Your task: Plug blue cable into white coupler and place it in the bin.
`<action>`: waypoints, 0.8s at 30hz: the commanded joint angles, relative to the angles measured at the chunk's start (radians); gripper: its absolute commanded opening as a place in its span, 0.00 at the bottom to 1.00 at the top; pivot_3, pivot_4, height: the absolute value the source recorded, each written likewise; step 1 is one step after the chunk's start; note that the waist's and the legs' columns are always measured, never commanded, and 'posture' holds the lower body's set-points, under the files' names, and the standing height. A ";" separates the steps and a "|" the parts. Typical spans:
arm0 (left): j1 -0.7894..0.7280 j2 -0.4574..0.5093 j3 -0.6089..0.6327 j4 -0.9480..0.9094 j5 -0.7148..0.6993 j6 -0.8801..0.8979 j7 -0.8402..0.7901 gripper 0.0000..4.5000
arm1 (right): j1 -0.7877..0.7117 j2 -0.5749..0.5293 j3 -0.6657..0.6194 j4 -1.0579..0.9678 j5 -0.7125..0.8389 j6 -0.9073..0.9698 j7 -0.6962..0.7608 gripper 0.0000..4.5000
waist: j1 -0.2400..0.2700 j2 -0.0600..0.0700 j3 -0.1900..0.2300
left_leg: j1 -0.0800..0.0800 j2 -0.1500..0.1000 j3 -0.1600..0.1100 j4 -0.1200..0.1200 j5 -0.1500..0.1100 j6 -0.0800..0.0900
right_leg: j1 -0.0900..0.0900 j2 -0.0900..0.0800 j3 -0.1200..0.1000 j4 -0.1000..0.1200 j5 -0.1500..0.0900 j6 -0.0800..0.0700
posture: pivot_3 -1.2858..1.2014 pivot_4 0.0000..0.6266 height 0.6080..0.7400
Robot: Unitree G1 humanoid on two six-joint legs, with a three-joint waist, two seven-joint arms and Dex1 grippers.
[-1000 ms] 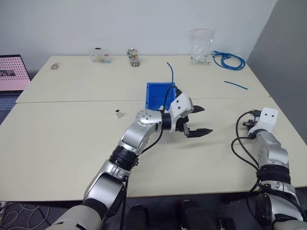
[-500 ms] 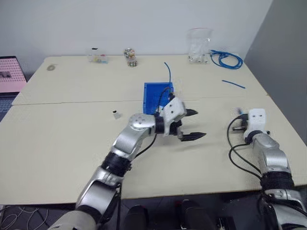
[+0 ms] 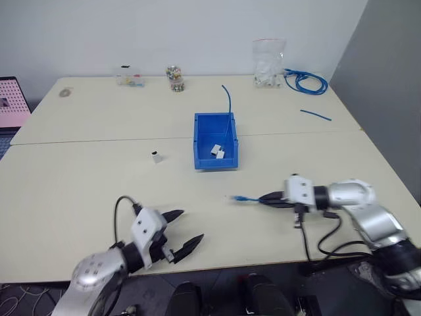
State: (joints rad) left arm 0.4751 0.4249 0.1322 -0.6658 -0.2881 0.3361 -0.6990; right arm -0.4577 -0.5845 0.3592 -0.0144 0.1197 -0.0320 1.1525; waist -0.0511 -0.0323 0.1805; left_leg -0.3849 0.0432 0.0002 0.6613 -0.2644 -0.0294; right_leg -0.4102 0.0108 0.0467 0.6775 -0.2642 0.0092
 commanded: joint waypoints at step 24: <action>-0.255 0.219 -0.075 0.265 -0.049 -0.080 -0.183 1.00 | 0.178 -0.066 -0.285 -0.393 0.445 0.814 -0.111 0.92 | 0.019 0.004 0.003 | 0.001 0.002 0.001 -0.001 -0.001 -0.001 | 0.000 0.004 -0.004 0.003 -0.004 -0.007 | 0.52 0.24 1.00</action>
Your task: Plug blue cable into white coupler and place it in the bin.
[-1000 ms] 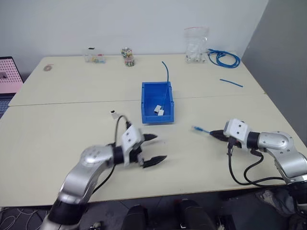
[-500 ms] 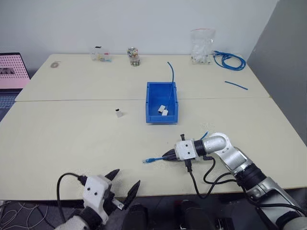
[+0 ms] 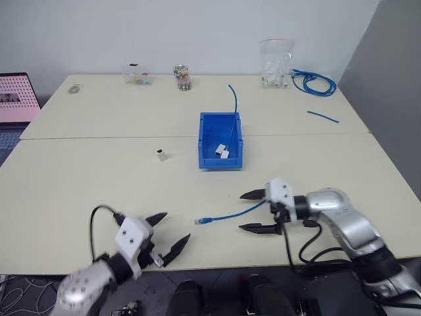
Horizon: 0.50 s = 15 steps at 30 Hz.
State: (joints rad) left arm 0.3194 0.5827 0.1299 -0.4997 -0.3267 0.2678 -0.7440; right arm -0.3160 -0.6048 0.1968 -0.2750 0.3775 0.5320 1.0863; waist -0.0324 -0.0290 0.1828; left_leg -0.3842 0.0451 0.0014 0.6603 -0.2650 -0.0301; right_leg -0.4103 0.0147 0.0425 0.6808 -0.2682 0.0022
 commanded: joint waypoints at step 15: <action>-0.493 0.042 -0.337 0.624 0.068 -0.180 -0.501 0.64 | 0.273 -0.067 -0.344 -0.386 0.429 0.498 -0.329 0.93 | 0.008 0.002 -0.002 | -0.002 -0.002 0.001 0.001 -0.001 -0.001 | 0.000 0.001 0.000 -0.002 0.004 0.008 | 0.52 0.24 1.00</action>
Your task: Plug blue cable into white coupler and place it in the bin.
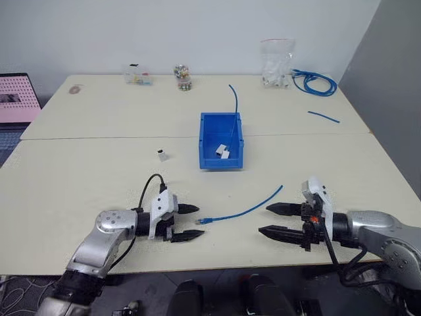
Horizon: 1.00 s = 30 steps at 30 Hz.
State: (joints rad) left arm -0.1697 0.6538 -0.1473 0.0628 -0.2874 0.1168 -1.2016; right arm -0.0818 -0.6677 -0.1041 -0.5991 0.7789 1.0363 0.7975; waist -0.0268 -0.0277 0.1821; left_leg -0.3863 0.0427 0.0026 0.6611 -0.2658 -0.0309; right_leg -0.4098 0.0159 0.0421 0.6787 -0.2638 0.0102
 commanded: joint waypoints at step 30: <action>-0.119 -0.148 0.149 -0.386 -0.535 0.712 0.346 0.06 | -0.126 0.138 -0.040 0.131 0.380 0.174 -0.235 0.93 | -0.005 -0.002 0.001 | -0.006 0.001 -0.003 0.001 0.000 0.000 | -0.002 0.001 -0.001 -0.002 0.001 0.002 | 0.52 0.24 1.00</action>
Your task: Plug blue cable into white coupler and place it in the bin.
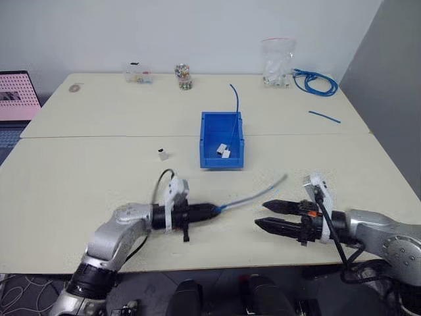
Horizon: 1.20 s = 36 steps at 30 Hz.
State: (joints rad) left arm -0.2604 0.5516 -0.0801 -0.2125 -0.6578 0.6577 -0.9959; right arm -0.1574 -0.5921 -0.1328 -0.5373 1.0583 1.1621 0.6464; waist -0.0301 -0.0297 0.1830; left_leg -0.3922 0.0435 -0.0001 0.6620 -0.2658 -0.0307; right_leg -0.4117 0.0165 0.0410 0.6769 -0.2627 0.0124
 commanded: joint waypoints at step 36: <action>-0.002 -0.078 0.073 -0.279 -0.253 0.233 0.286 0.06 | -0.214 0.173 0.078 0.279 0.637 -0.004 -0.554 0.48 | -0.002 0.000 0.000 | -0.007 -0.001 0.001 0.000 0.000 0.000 | -0.008 0.001 0.002 0.002 0.000 -0.001 | 0.52 0.24 1.00</action>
State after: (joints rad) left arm -0.2420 0.4825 -0.0010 -0.4723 -0.9009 0.9111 -0.7093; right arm -0.3644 -0.4187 -0.0553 -0.2349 1.6502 1.1808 0.0995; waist -0.0318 -0.0294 0.1831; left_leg -0.3993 0.0428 0.0012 0.6622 -0.2657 -0.0307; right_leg -0.4199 0.0173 0.0434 0.6787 -0.2630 0.0118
